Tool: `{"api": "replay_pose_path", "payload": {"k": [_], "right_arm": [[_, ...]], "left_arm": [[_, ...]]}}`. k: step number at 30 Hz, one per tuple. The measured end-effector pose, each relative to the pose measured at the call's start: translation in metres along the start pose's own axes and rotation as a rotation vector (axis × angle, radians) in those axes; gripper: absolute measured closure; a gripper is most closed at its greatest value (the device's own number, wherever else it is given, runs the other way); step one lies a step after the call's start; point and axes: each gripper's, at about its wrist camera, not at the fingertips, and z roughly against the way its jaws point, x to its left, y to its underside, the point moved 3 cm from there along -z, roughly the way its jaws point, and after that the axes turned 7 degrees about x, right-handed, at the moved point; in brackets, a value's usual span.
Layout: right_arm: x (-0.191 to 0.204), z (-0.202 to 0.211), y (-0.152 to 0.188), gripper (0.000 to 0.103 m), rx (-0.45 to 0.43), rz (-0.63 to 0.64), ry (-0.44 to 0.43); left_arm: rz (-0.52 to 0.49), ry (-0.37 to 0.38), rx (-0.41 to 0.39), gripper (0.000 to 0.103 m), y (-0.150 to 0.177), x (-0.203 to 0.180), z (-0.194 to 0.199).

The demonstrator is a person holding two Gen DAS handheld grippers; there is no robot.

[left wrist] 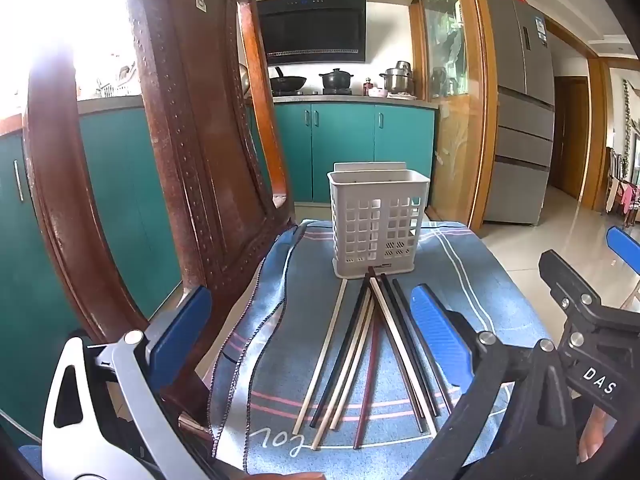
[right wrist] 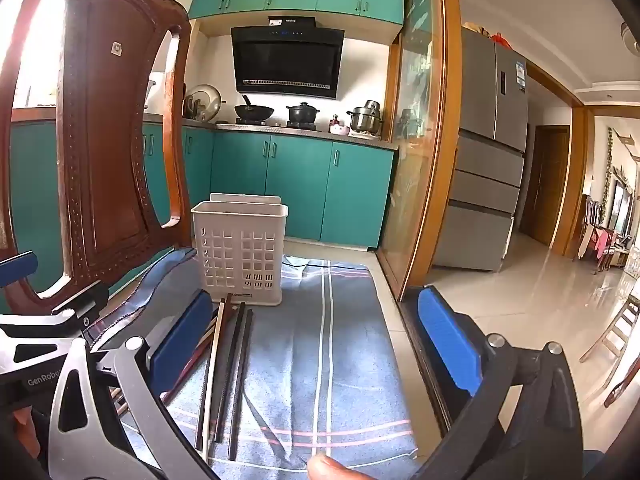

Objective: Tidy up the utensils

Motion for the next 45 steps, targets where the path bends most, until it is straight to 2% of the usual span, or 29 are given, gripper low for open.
{"api": "replay_pose_path", "payload": {"k": [11, 14, 45], "right_arm": [[-0.006, -0.003, 0.003, 0.002, 0.024, -0.058, -0.023], [-0.010, -0.004, 0.001, 0.002, 0.035, -0.076, -0.031], [-0.010, -0.006, 0.001, 0.002, 0.035, -0.081, -0.031]], "left_arm": [[-0.005, 0.017, 0.004, 0.004, -0.002, 0.006, 0.001], [-0.003, -0.001, -0.007, 0.004, 0.000, 0.001, 0.004], [-0.010, -0.011, 0.002, 0.004, 0.001, 0.001, -0.003]]}}
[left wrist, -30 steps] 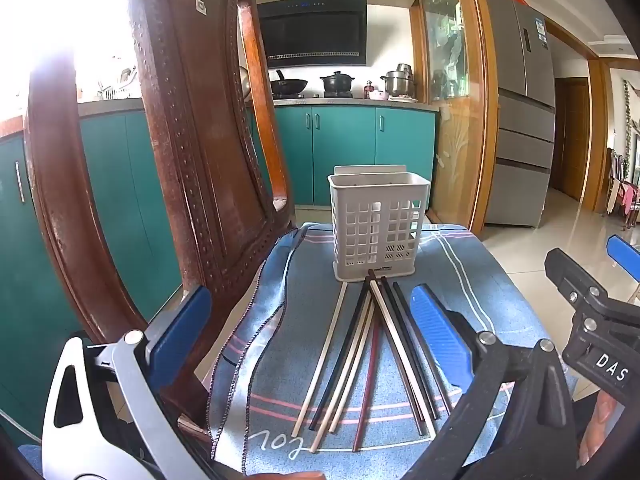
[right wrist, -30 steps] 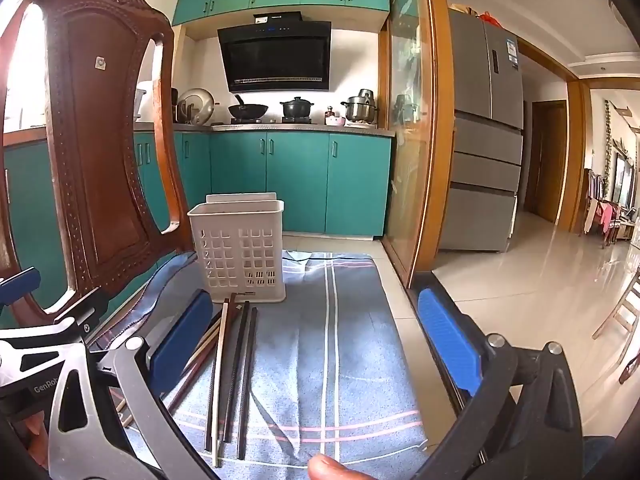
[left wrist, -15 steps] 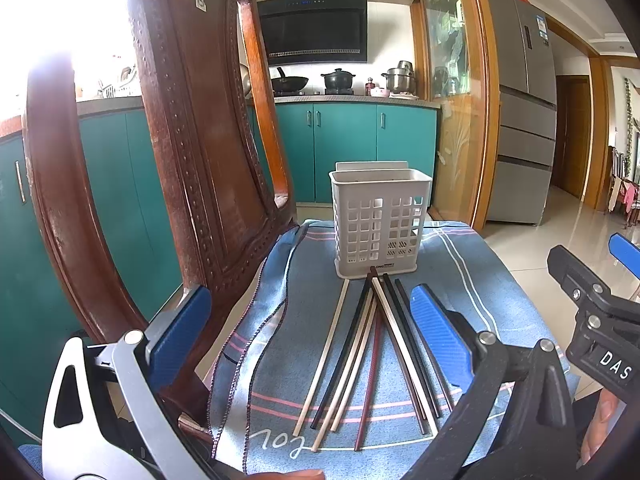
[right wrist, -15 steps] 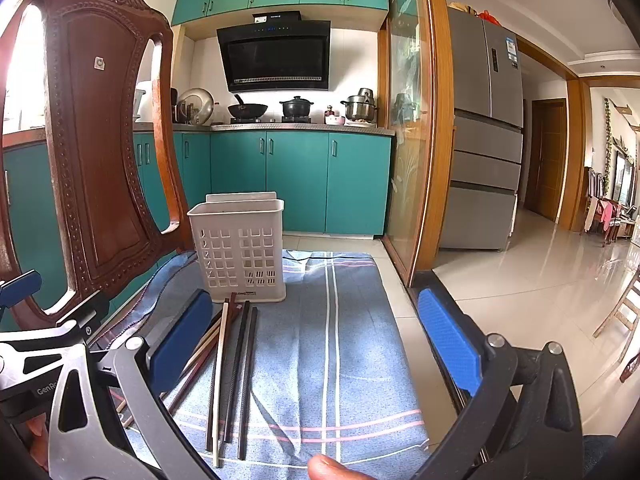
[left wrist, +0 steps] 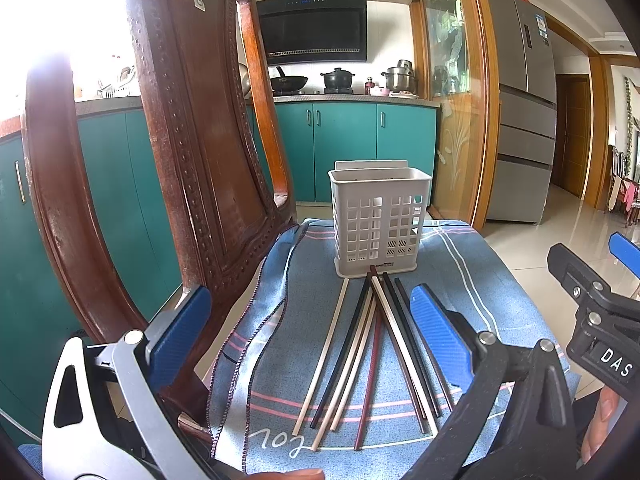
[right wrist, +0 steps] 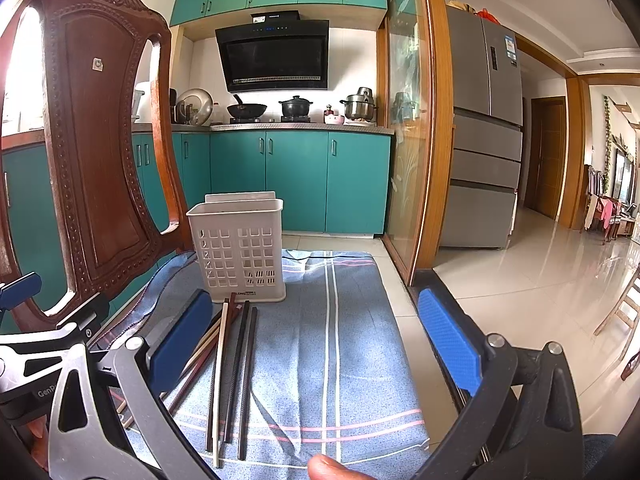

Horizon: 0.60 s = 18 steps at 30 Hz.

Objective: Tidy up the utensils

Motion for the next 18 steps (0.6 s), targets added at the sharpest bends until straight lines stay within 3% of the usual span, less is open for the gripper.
{"api": "replay_pose_path", "payload": {"k": [18], "right_arm": [[-0.0006, -0.0004, 0.0005, 0.002, 0.001, -0.001, 0.001]], "left_arm": [[-0.003, -0.003, 0.007, 0.004, 0.0021, -0.0014, -0.0014]]}}
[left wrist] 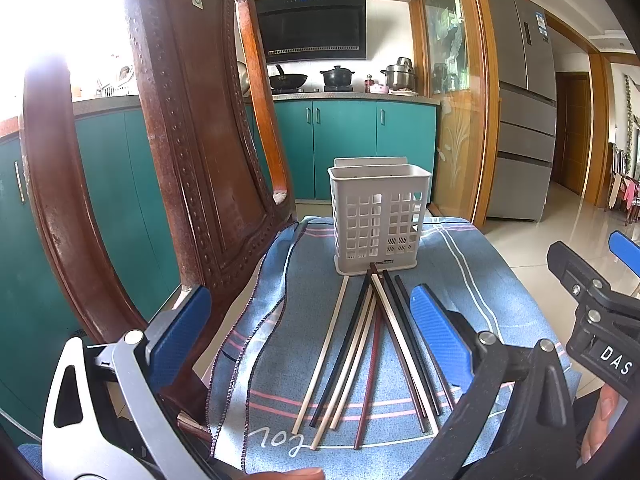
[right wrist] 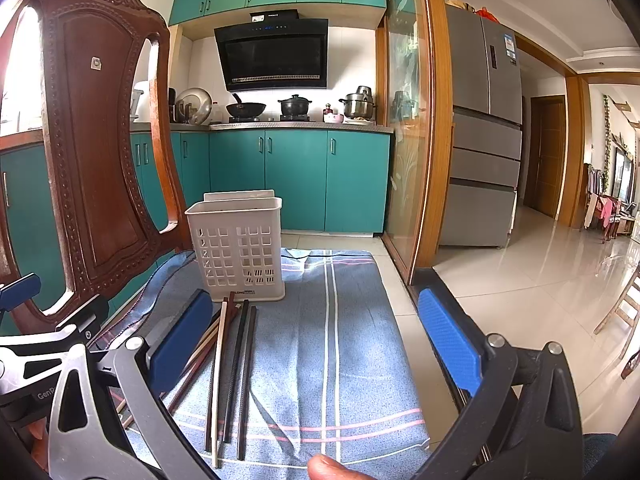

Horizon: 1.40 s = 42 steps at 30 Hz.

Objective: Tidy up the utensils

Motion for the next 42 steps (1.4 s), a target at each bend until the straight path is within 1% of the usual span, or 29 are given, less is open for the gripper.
{"api": "replay_pose_path", "payload": {"k": [35, 37, 38, 39, 40, 41, 42], "right_arm": [[-0.002, -0.005, 0.004, 0.002, 0.009, -0.009, 0.007], [-0.003, -0.006, 0.003, 0.002, 0.008, -0.008, 0.027], [-0.003, -0.007, 0.003, 0.002, 0.007, -0.002, 0.060], [-0.004, -0.011, 0.002, 0.002, 0.012, 0.008, 0.115], [-0.004, -0.018, 0.002, 0.002, 0.034, 0.033, 0.184], [-0.005, -0.027, 0.004, 0.002, 0.071, 0.055, 0.216], [-0.006, -0.035, 0.006, 0.002, 0.114, 0.060, 0.231]], "left_arm": [[-0.008, 0.000, 0.018, 0.004, 0.001, -0.001, -0.007], [-0.013, -0.004, 0.026, 0.004, 0.002, -0.002, -0.008], [-0.017, -0.014, 0.038, 0.004, 0.003, -0.003, -0.010], [-0.021, -0.032, 0.057, 0.004, 0.004, -0.003, -0.014], [-0.028, -0.051, 0.096, 0.004, 0.007, -0.003, -0.022], [-0.027, -0.050, 0.124, 0.004, 0.009, -0.003, -0.027], [-0.018, -0.038, 0.156, 0.004, 0.012, -0.002, -0.033]]}}
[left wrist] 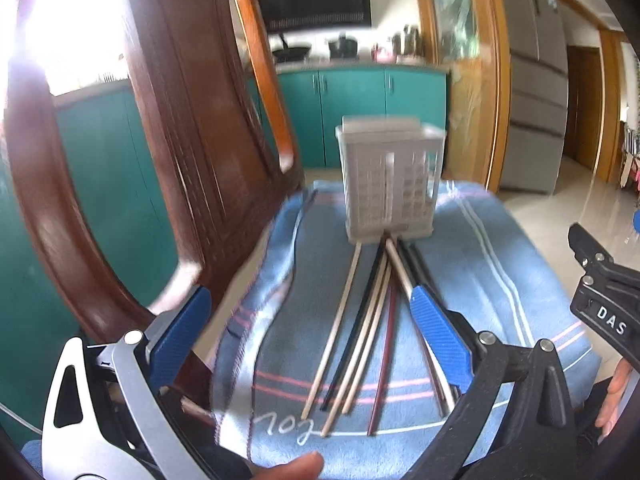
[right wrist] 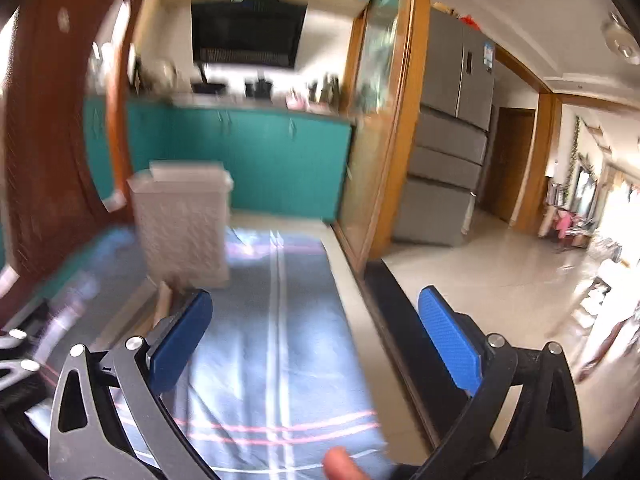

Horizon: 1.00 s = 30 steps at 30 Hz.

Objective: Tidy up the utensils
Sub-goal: 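Lower both tools toward the loose chopsticks in front of the basket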

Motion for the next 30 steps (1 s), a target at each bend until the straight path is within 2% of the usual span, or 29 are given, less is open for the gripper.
{"api": "replay_pose_path", "payload": {"k": [3, 7, 8, 10, 12, 14, 16, 19, 23, 27, 30], "right_arm": [[0.000, -0.027, 0.009, 0.003, 0.139, 0.000, -0.022], [-0.005, -0.047, 0.018, 0.011, 0.240, -0.047, -0.103], [-0.009, -0.054, 0.021, 0.016, 0.270, -0.080, -0.126], [-0.013, -0.066, 0.027, 0.026, 0.330, -0.130, -0.146], [-0.014, -0.074, 0.032, 0.038, 0.371, -0.148, -0.145], [-0.015, -0.082, 0.035, 0.055, 0.387, -0.147, -0.133], [-0.011, -0.089, 0.036, 0.062, 0.402, -0.127, -0.136], [-0.005, -0.102, 0.027, 0.062, 0.435, -0.081, -0.203], [0.027, -0.123, 0.007, 0.062, 0.493, 0.024, -0.282], [0.065, -0.144, -0.010, 0.062, 0.519, 0.102, -0.346], [0.090, -0.156, -0.009, 0.062, 0.535, 0.138, -0.375]], "left_arm": [[0.027, 0.040, 0.056, 0.004, 0.003, 0.003, -0.012], [0.008, 0.050, 0.090, 0.004, 0.007, -0.005, -0.021], [0.006, 0.054, 0.104, 0.004, 0.008, -0.007, -0.024], [0.003, 0.071, 0.138, 0.014, 0.010, -0.012, -0.031], [0.012, 0.085, 0.177, 0.031, 0.012, -0.013, -0.040], [0.031, 0.099, 0.225, 0.038, 0.016, -0.013, -0.050], [0.045, 0.098, 0.277, 0.046, 0.020, -0.012, -0.061], [0.091, 0.096, 0.333, 0.047, 0.023, -0.005, -0.075], [0.145, 0.099, 0.372, 0.046, 0.025, 0.001, -0.086], [0.123, 0.105, 0.371, 0.046, 0.024, -0.006, -0.088], [0.109, 0.097, 0.370, 0.044, 0.025, -0.009, -0.091]]}}
